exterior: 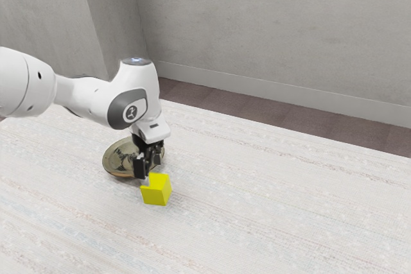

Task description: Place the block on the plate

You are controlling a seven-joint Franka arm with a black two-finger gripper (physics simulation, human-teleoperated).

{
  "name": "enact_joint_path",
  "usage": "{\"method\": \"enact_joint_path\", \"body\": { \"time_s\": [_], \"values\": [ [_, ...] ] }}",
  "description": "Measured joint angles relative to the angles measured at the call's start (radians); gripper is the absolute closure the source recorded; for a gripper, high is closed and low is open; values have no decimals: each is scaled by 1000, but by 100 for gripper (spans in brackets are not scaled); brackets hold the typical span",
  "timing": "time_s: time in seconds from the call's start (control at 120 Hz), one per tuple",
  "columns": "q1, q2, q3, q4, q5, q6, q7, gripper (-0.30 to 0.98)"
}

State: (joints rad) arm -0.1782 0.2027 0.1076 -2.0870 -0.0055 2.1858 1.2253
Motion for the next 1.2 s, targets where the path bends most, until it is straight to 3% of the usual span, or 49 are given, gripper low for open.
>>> {"method": "enact_joint_path", "body": {
  "time_s": [0.583,0.742,1.2],
  "values": [
    [-1,154,0,23,0,103,-30,0],
    [-4,154,-1,23,6,115,-35,29],
    [20,-17,-5,41,15,48,-50,38]
  ]
}}
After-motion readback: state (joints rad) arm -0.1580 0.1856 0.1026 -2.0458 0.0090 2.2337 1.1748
